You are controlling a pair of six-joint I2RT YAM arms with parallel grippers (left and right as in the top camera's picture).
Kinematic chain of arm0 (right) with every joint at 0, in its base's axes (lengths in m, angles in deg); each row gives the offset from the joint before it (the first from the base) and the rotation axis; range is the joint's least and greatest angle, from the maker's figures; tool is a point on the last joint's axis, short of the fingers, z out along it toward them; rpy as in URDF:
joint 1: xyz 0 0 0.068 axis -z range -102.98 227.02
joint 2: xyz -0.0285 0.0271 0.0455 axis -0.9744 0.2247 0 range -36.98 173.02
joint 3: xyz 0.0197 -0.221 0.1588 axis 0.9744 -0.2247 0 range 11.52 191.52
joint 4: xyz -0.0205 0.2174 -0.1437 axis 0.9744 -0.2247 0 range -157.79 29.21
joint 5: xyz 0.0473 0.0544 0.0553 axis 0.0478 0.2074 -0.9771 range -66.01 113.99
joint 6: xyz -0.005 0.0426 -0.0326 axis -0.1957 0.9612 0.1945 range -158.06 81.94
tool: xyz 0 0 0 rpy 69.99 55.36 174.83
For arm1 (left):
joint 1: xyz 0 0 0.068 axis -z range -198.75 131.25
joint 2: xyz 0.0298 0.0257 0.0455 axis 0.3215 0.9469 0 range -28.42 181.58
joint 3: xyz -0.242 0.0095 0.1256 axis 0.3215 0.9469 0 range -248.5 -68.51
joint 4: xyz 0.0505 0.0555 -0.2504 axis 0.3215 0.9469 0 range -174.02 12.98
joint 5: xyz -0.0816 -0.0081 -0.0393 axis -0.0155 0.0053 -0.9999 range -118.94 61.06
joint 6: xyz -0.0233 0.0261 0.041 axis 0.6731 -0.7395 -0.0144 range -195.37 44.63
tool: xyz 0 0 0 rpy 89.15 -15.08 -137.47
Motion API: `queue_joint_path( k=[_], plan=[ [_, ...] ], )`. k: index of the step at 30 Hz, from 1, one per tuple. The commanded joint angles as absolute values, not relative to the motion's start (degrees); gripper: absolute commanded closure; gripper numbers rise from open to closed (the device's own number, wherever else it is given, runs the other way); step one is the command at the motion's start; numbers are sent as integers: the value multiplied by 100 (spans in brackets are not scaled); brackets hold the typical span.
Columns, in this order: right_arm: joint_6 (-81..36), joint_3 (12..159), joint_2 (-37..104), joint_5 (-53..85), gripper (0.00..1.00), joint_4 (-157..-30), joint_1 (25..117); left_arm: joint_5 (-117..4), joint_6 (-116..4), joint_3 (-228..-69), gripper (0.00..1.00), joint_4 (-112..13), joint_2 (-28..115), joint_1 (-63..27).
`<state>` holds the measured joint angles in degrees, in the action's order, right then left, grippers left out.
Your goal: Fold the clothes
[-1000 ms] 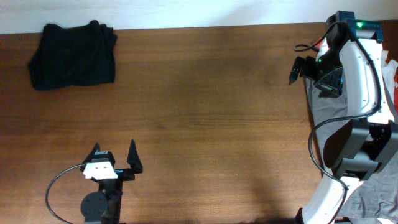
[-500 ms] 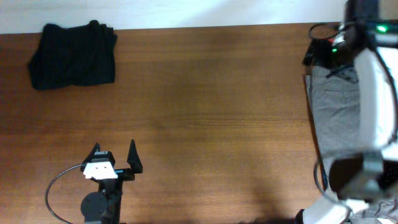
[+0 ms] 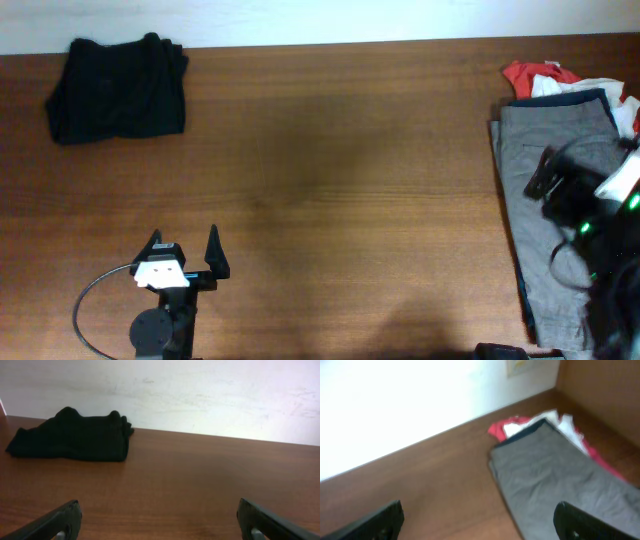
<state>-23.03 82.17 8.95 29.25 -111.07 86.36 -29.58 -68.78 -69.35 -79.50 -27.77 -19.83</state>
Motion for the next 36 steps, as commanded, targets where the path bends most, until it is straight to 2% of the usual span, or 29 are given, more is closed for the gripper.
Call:
queue_joint_path(
  k=[1,7,15,25,33,36],
  plan=[
    [-2259,6665,-163,2416,1,-9767,8597,-3019,-6966,-6900,1,-7942,-2812,-2003],
    [-2432,4147,-1842,2107,1,-7376,8234,-3019,-6966,-6898,1,-7942,-2812,-2003],
    [-2432,2477,-3678,2477,1,-6845,7685,-3022,-6966,-6900,1,-7942,-2812,-2003],
    [-2436,2016,-3678,2942,1,-6653,7333,-3019,-6966,-6900,1,-7942,-2812,-2003],
    [-2932,1201,-3678,2899,1,-5051,7333,-3019,-6966,-6900,1,-7942,-2812,-2003],
    [-2930,1183,-3678,2872,1,-5099,7377,-3019,-6966,-6900,1,-7942,-2812,-2003]
  ],
)
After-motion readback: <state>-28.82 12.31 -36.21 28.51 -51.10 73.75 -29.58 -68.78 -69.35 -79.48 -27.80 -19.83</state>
